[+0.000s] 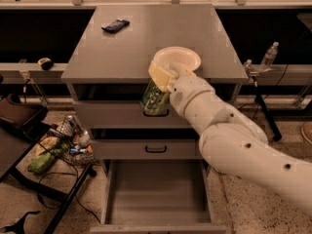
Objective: Place green can into bottom drawer
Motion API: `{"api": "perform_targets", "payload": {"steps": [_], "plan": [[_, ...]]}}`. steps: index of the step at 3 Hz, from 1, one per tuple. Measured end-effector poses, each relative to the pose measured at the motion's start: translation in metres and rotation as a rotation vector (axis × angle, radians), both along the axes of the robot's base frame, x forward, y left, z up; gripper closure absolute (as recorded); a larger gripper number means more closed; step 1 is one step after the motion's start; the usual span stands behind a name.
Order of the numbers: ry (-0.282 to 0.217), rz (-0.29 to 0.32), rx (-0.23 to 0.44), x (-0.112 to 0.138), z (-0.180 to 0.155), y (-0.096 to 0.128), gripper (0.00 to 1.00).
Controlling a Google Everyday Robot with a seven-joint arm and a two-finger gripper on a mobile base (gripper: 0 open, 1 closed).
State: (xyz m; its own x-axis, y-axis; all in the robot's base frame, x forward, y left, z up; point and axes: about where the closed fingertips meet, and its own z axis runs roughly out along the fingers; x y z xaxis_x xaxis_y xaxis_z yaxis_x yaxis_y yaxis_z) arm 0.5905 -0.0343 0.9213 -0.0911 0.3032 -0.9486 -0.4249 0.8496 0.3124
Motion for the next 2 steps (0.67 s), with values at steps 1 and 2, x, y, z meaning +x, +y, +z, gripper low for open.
{"api": "perform_targets", "payload": {"steps": [1, 2], "plan": [[0.171, 0.108, 0.213, -0.019, -0.06, -0.005, 1.0], [0.204, 0.175, 0.265, -0.052, -0.09, -0.008, 1.0]]}}
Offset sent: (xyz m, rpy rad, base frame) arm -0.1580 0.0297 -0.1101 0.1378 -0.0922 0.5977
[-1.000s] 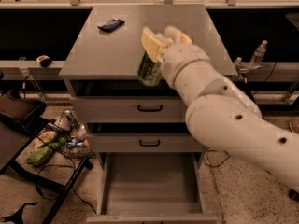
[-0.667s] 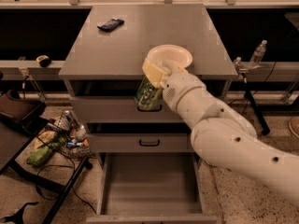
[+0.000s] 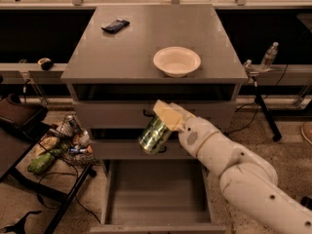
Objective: Place green can into bottom drawer
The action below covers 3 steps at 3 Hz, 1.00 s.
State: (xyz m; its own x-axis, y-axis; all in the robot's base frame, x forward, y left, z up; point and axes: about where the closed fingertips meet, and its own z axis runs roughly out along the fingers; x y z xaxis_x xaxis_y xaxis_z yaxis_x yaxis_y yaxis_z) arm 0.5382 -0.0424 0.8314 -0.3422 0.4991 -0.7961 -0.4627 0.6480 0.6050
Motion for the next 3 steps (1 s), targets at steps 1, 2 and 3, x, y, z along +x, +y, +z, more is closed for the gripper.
{"api": "perform_targets", "payload": {"steps": [1, 2, 3], "plan": [[-0.077, 0.089, -0.137, -0.0425, -0.0345, 0.0279, 1.0], [-0.091, 0.102, -0.166, -0.047, -0.0392, 0.0329, 1.0], [-0.09, 0.101, -0.162, -0.0464, -0.0385, 0.0327, 1.0]]}}
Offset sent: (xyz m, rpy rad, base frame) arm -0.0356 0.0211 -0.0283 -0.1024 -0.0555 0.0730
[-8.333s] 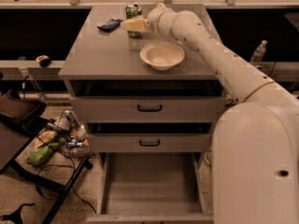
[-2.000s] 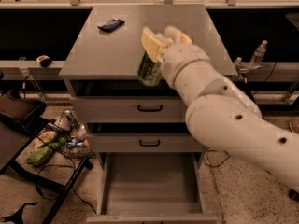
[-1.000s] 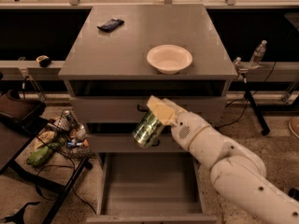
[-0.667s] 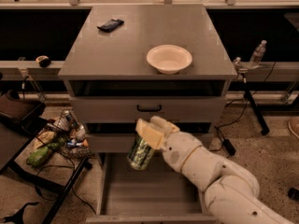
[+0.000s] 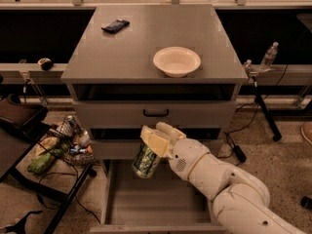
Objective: Place green can into bottom drawer
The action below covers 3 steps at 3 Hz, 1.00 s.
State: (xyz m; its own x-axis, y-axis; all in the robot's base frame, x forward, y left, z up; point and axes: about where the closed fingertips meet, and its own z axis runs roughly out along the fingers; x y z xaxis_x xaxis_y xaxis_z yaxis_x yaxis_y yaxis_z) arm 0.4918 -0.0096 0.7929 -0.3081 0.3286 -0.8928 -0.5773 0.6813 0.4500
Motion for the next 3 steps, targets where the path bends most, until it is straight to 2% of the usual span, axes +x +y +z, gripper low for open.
{"api": "perform_targets", "payload": {"steps": [1, 2, 3], "plan": [[-0.038, 0.019, -0.015, 0.004, -0.033, 0.023, 1.0], [0.03, -0.01, -0.022, 0.012, -0.115, 0.032, 1.0], [0.131, -0.078, -0.024, 0.027, -0.208, 0.044, 1.0]]}}
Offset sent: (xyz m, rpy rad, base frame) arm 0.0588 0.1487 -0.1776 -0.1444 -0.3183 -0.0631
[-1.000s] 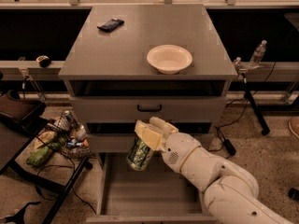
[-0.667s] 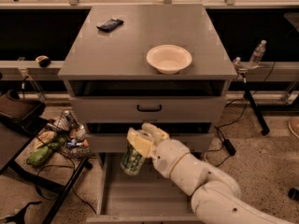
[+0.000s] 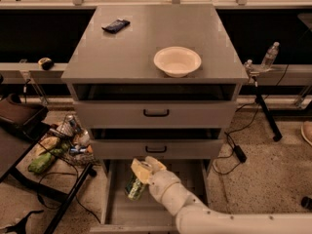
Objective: Place green can into bottom drawer
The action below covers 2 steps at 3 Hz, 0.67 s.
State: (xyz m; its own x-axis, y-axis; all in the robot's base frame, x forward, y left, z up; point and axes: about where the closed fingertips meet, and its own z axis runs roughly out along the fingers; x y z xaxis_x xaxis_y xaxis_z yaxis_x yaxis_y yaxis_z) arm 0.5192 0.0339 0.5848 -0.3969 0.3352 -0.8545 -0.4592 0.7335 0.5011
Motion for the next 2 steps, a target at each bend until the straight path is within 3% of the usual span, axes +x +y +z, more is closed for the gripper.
{"api": "perform_targets", "payload": {"steps": [1, 2], "plan": [[-0.062, -0.084, -0.085, 0.052, -0.071, 0.042, 1.0], [-0.189, -0.057, -0.196, 0.083, -0.091, 0.099, 1.0]]}}
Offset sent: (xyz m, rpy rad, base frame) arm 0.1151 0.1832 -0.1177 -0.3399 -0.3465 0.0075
